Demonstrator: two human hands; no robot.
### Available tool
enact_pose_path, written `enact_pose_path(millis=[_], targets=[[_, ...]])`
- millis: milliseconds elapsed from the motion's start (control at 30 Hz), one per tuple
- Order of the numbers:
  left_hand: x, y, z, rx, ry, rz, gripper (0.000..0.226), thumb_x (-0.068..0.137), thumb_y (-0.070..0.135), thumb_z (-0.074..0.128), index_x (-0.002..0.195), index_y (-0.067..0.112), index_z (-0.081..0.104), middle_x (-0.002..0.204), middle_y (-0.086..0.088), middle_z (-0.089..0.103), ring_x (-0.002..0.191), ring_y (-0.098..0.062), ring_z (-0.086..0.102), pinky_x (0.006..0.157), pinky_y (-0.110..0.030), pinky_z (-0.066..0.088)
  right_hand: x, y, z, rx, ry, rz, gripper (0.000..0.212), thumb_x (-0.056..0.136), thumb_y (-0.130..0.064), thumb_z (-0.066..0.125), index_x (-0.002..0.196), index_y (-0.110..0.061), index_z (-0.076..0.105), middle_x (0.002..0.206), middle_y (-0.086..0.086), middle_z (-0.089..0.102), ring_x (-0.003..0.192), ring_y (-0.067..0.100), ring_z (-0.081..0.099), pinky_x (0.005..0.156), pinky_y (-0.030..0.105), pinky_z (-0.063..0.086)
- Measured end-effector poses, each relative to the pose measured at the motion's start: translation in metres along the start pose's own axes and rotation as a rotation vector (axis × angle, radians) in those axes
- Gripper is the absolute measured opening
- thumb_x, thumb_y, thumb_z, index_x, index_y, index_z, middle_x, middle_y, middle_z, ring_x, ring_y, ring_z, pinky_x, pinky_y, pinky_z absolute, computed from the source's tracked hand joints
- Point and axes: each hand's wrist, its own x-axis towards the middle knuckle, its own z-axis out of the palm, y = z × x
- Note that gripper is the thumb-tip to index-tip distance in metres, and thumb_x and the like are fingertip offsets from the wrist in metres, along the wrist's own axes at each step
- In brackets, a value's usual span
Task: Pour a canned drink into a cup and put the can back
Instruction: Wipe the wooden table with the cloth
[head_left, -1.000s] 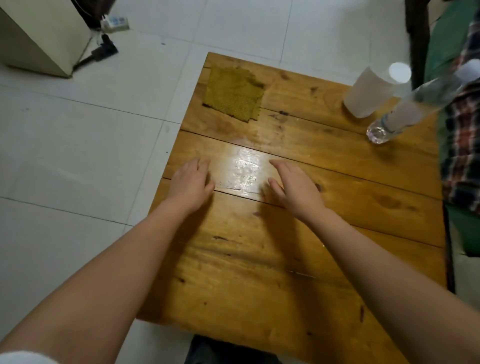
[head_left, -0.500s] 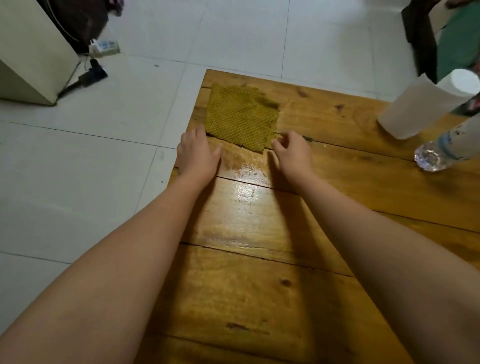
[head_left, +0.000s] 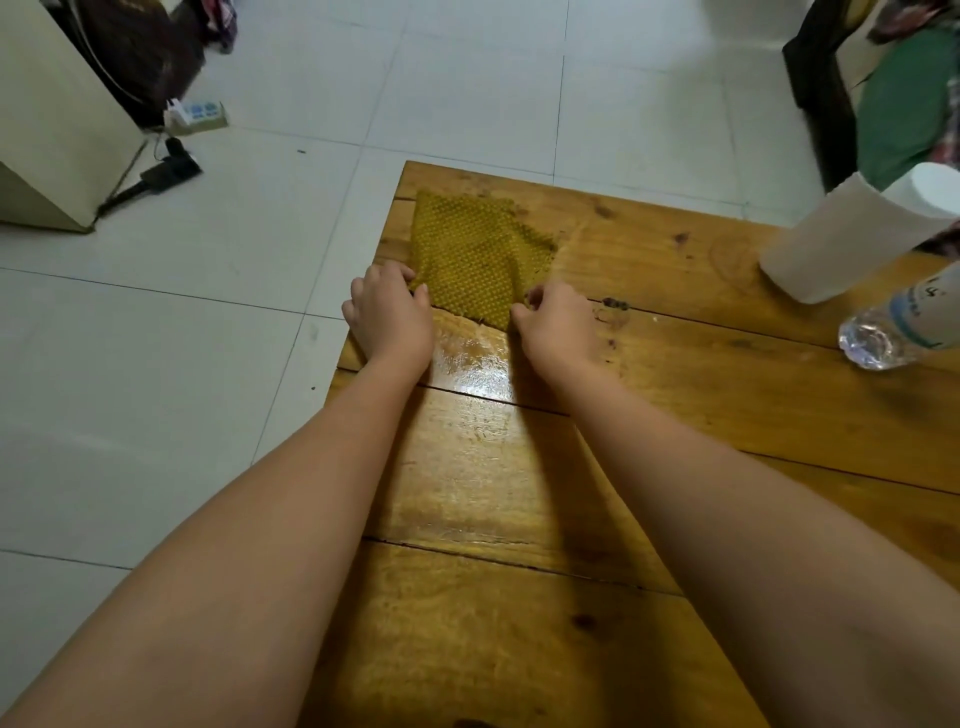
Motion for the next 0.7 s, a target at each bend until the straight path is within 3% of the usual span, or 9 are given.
enact_pose_path(millis=[100, 167, 267, 367, 500, 600, 633, 700], targets=[[-0.005, 0.002, -0.002, -0.117, -0.016, -0.04, 0.02, 0.092, 0.021, 0.05, 0.108, 0.011, 0.056, 0.116, -0.006, 0.057, 0.115, -0.023, 0.046, 0.097, -0.037, 0.033, -0.003, 0.0, -0.006, 0.121, -0.017, 0.021, 0.005, 0.087, -0.017, 0.055, 0.09, -0.013, 0.056, 0.09, 0.008, 0.061, 0.086, 0.026, 0.056, 0.067, 0.03, 0.038], [-0.011, 0.004, -0.005, -0.244, -0.048, -0.062, 0.016, 0.089, 0.02, 0.052, 0.103, 0.011, 0.054, 0.106, -0.006, 0.058, 0.103, -0.022, 0.051, 0.084, -0.035, 0.041, -0.007, 0.001, -0.01, 0.181, -0.025, 0.028, 0.004, 0.086, -0.015, 0.054, 0.084, -0.014, 0.051, 0.083, 0.006, 0.057, 0.078, 0.024, 0.054, 0.064, 0.029, 0.035], [-0.023, 0.009, -0.013, -0.413, -0.109, -0.082, 0.012, 0.086, 0.018, 0.056, 0.092, 0.013, 0.046, 0.086, 0.002, 0.051, 0.079, -0.013, 0.048, 0.061, -0.024, 0.037, -0.015, 0.005, -0.017, 0.322, -0.022, 0.051, 0.007, 0.086, -0.012, 0.054, 0.083, -0.013, 0.048, 0.074, -0.001, 0.049, 0.07, 0.018, 0.046, 0.062, 0.029, 0.034], [-0.038, 0.01, -0.02, -0.535, -0.134, -0.13, 0.014, 0.081, 0.014, 0.059, 0.086, 0.012, 0.046, 0.077, 0.006, 0.045, 0.069, -0.009, 0.042, 0.06, -0.021, 0.035, -0.031, 0.01, -0.023, 0.399, -0.018, 0.077, 0.005, 0.086, -0.012, 0.054, 0.086, -0.013, 0.049, 0.08, -0.002, 0.048, 0.071, 0.014, 0.044, 0.059, 0.029, 0.034], [-0.071, 0.003, -0.024, -0.591, -0.211, -0.202, 0.015, 0.08, 0.012, 0.06, 0.079, 0.016, 0.046, 0.082, -0.003, 0.049, 0.069, -0.015, 0.044, 0.059, -0.026, 0.037, -0.059, 0.024, -0.03, 0.437, -0.049, 0.1, 0.005, 0.086, -0.014, 0.054, 0.085, -0.014, 0.05, 0.095, 0.009, 0.057, 0.088, 0.023, 0.053, 0.077, 0.036, 0.044], [-0.1, 0.004, -0.028, -0.651, -0.252, -0.275, 0.02, 0.08, 0.009, 0.059, 0.076, 0.023, 0.045, 0.084, -0.005, 0.054, 0.07, -0.02, 0.046, 0.05, -0.026, 0.035, -0.084, 0.039, -0.043, 0.437, -0.083, 0.122, 0.005, 0.088, -0.015, 0.054, 0.085, -0.015, 0.05, 0.093, 0.006, 0.058, 0.079, 0.018, 0.055, 0.068, 0.026, 0.046], [-0.11, 0.006, -0.031, -0.681, -0.26, -0.308, 0.019, 0.08, 0.007, 0.058, 0.082, 0.022, 0.047, 0.091, -0.007, 0.057, 0.074, -0.021, 0.049, 0.051, -0.026, 0.036, -0.092, 0.045, -0.048, 0.447, -0.092, 0.131, 0.005, 0.089, -0.015, 0.054, 0.085, -0.015, 0.05, 0.092, 0.005, 0.058, 0.074, 0.016, 0.055, 0.063, 0.023, 0.047], [-0.132, 0.013, -0.035, -0.766, -0.282, -0.378, 0.032, 0.082, 0.001, 0.056, 0.108, 0.018, 0.048, 0.108, -0.011, 0.059, 0.089, -0.023, 0.058, 0.064, -0.029, 0.047, -0.109, 0.057, -0.059, 0.477, -0.106, 0.15, 0.007, 0.087, -0.016, 0.055, 0.081, -0.019, 0.051, 0.095, 0.005, 0.061, 0.081, 0.02, 0.06, 0.074, 0.034, 0.054]])
